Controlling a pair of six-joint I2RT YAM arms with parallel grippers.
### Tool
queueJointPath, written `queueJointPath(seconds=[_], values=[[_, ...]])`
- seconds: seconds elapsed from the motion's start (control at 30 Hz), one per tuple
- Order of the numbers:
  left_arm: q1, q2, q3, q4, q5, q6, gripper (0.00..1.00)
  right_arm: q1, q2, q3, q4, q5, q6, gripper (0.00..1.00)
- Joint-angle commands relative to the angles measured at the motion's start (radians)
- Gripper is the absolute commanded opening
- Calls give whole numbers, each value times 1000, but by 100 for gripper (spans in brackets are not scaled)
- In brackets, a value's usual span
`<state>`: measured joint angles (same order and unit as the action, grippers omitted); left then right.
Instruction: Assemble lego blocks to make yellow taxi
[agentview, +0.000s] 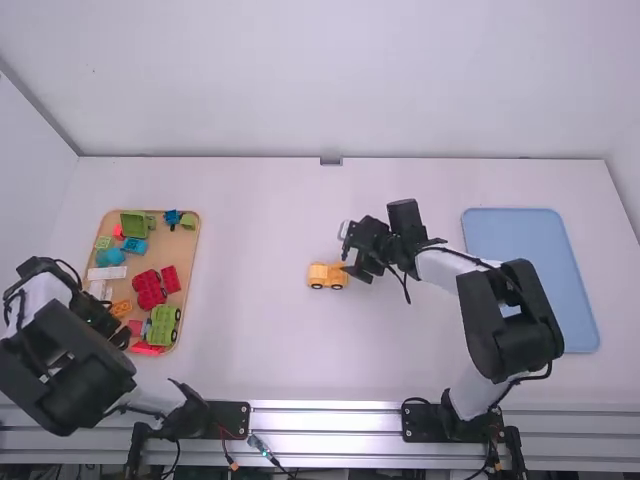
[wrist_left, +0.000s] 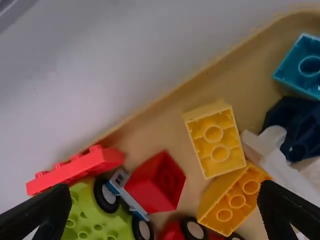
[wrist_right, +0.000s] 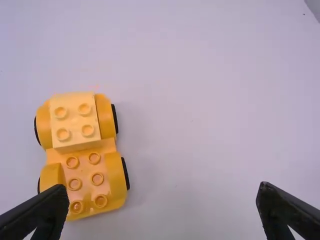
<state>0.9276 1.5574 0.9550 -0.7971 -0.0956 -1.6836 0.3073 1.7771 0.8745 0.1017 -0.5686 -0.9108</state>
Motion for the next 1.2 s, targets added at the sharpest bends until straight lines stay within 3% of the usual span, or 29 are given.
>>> queueJointPath(seconds=[0.0, 0.13, 0.3, 0.43, 0.5, 0.57, 1.0, 1.17], values=[[35, -2, -13, -4, -44, -3, 99, 0, -19, -5, -1, -10, 16, 99], [68, -2, -14, 32, -52, -1, 87, 2, -19, -5, 0, -10, 16, 99], [74, 6, -30, 132, -46, 55, 97, 1, -19, -5, 6, -10, 16, 99], [68, 28, -62, 161, -35, 15, 89, 2, -19, -5, 5, -10, 16, 99], [68, 34, -83, 160, -24, -53, 74, 1, -19, -5, 6, -9, 16, 99], [67, 35, -100, 172, -26, -82, 71, 1, -19, -5, 6, -10, 16, 99], [68, 35, -289, 555, 35, -65, 69, 2, -19, -5, -2, -10, 16, 99], [68, 35, -265, 515, 38, -12, 78, 2, -19, -5, -1, -10, 16, 99]])
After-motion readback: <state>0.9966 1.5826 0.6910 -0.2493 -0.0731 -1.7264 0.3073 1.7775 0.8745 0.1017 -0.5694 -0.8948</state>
